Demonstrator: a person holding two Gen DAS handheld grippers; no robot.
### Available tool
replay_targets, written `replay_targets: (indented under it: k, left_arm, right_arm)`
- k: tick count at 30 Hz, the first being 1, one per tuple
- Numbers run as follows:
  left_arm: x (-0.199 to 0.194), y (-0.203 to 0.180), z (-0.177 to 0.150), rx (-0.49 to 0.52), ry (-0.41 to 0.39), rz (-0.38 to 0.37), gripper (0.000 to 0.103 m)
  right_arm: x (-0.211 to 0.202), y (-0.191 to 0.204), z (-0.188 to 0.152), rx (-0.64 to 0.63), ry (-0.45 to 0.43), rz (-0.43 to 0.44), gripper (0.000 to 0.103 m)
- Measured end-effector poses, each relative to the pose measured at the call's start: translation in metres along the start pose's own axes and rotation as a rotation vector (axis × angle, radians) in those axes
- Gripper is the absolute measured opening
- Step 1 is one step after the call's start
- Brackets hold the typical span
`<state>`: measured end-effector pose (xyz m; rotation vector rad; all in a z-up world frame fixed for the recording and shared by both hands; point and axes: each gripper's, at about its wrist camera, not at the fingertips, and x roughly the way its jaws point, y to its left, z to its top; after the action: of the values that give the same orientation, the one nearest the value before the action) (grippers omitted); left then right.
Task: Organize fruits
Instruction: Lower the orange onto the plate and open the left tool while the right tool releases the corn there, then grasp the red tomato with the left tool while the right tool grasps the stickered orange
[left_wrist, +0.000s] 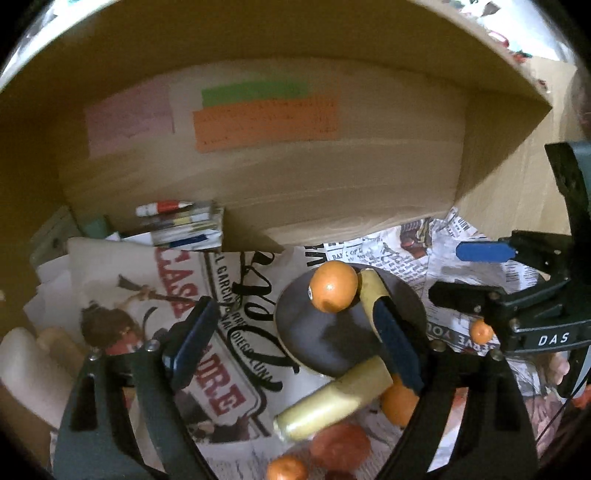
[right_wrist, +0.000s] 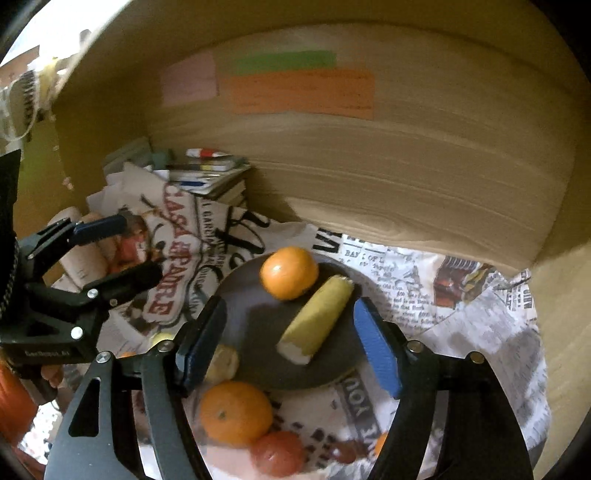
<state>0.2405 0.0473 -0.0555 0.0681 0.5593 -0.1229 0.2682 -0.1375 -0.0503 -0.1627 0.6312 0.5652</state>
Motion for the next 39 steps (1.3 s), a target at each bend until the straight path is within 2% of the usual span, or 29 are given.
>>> replay_targets:
  k: [6,11,22,33,35,39]
  left_arm:
    - [-0.028,-0.002,-0.020,-0.017,-0.017,0.010,0.092]
    - [-0.037,0.001,-0.043,-0.025,0.011,0.024,0.093]
    - [-0.016,0.010,-0.078,-0.061,0.120,-0.001,0.093]
    - [0.005,0.003,-0.097,-0.046,0.188,-0.022,0.093]
    - [0.008,0.004,-0.098,-0.052,0.197,-0.025,0.093]
    - [0.011,0.003,-0.095,-0.050,0.199,-0.036,0.093]
  right_arm:
    - [-0.014,0.018,-0.019,-0.020,-0.007,0.011,0.077]
    - [-0.010,0.028,-0.037,-0.020,0.025,0.026,0.079]
    - [0.037,0.029,-0.072,0.001,0.197,0.070,0.080]
    - [0.059,0.038,-0.075,-0.107,0.244,0.014,0.083]
    - [0.061,0.037,-0.075,-0.117,0.249,0.008,0.081]
    - [0.058,0.033,-0.072,-0.101,0.244,0.051,0.063]
